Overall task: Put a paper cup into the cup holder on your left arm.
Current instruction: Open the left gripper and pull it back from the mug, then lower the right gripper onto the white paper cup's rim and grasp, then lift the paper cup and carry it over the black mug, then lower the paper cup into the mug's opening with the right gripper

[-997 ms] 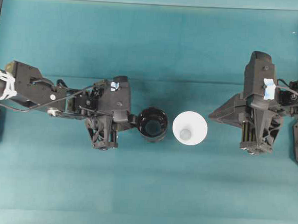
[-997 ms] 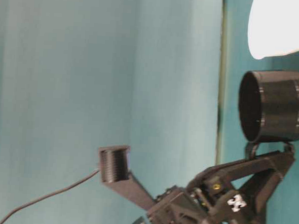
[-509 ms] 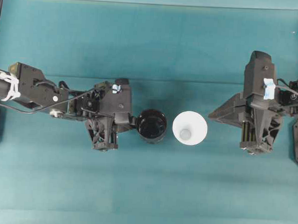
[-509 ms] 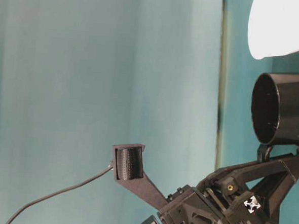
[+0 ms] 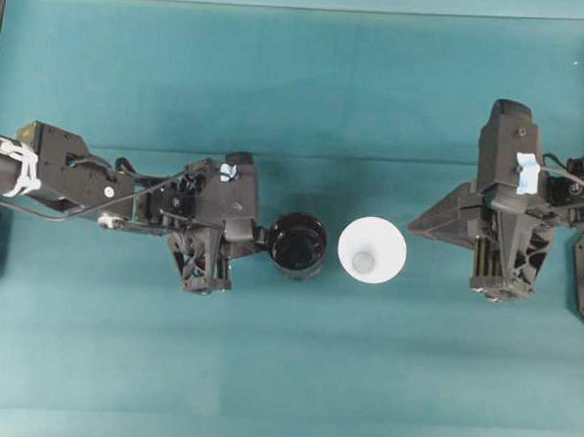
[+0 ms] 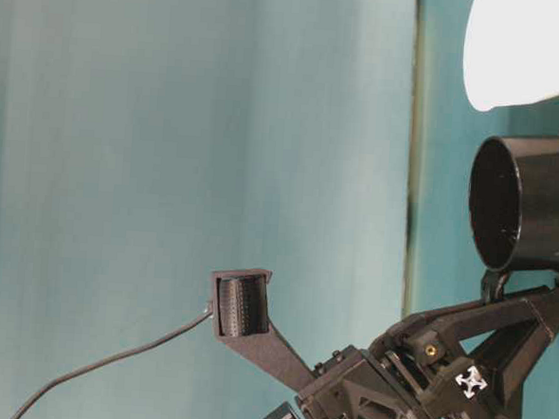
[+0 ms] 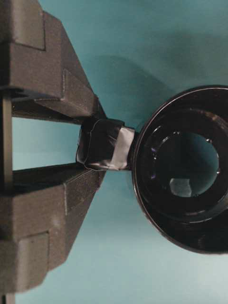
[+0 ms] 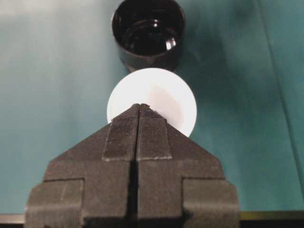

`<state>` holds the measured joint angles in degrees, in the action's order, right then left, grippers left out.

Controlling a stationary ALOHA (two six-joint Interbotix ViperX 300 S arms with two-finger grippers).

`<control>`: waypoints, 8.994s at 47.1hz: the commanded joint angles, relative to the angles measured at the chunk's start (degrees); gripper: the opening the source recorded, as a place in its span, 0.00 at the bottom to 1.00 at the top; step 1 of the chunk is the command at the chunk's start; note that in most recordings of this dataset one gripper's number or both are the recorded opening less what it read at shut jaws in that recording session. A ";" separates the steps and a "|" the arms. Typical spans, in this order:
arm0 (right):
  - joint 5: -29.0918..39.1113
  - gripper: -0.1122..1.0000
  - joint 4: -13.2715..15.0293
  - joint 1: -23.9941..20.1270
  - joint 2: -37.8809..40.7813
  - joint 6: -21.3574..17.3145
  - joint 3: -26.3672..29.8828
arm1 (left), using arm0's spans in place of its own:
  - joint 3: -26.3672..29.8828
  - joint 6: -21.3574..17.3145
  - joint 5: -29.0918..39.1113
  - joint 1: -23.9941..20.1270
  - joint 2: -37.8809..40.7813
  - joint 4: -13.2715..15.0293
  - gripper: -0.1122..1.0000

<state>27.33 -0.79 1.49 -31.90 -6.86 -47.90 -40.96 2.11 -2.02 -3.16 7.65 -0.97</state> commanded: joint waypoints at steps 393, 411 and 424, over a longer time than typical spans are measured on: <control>9.05 0.06 -2.55 3.78 36.74 -11.95 25.40 | -9.76 -1.58 9.67 -1.32 -19.34 -0.09 0.89; 9.14 0.26 -2.55 4.31 37.00 -12.04 25.31 | -9.84 -1.58 9.67 -1.32 -19.34 -0.18 0.89; 9.14 0.73 -2.55 5.27 37.00 -12.39 25.40 | -9.76 -1.58 9.67 -1.32 -19.25 -0.09 0.89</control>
<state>36.74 -3.43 6.42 5.54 -18.63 -23.55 -51.59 0.44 8.09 -4.48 -11.25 -0.97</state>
